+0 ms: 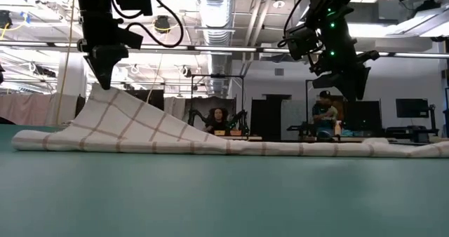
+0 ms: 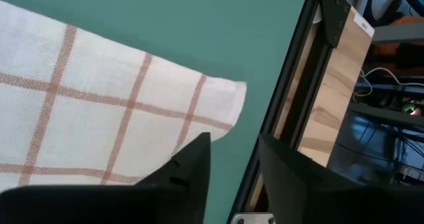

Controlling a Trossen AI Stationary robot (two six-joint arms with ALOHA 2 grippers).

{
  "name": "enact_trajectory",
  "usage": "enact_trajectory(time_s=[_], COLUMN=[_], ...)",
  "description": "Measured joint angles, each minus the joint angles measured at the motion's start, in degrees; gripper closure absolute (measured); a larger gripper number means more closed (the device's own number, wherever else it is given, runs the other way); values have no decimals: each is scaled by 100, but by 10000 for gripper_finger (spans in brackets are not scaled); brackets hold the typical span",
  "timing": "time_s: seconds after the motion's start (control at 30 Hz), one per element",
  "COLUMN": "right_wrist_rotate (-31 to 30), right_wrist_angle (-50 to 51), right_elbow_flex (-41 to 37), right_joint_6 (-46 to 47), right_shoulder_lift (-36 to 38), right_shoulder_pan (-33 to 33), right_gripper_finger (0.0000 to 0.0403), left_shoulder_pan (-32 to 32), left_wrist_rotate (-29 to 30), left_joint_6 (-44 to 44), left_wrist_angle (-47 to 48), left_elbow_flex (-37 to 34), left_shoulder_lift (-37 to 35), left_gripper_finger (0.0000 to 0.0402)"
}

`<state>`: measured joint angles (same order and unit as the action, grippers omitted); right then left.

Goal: Roll towel into tight, uniform cylinder
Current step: Roll the white patterned towel

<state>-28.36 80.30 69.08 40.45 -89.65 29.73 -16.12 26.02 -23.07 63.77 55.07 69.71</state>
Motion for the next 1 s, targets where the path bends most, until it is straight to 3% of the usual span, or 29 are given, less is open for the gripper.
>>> enact_trajectory(time_s=[0.27,0.37,0.47,0.6,0.77,0.9,1.0], right_wrist_rotate=[-157,-142,133,570,1596,1341,1142], right_wrist_angle=[-25,-335,-1076,-2146,-3161,-2870,-2102], right_elbow_flex=[0,0,0,0,2,6,-2], right_joint_6=[-43,-233,-1016,-1975,-3429,-3537,-2902], right_shoulder_lift=[0,9,109,372,609,501,342], right_shoulder_pan=[41,-53,-331,-966,-2113,-2983,-3391], right_gripper_finger=[226,228,231,232,232,232,232], left_shoulder_pan=[0,6,76,125,219,707,1156], left_wrist_rotate=[-183,-652,-1330,-1885,-2738,-2828,-2843], left_joint_6=[-11,112,649,1167,1255,1194,709], left_wrist_angle=[667,746,325,-298,-529,-635,-1223], left_elbow_flex=[2,2,2,2,2,-344,-963], left_shoulder_lift=[-63,-176,-482,-1135,-1800,-2013,-2039], left_gripper_finger=[318,299,293,298,307,314,320])
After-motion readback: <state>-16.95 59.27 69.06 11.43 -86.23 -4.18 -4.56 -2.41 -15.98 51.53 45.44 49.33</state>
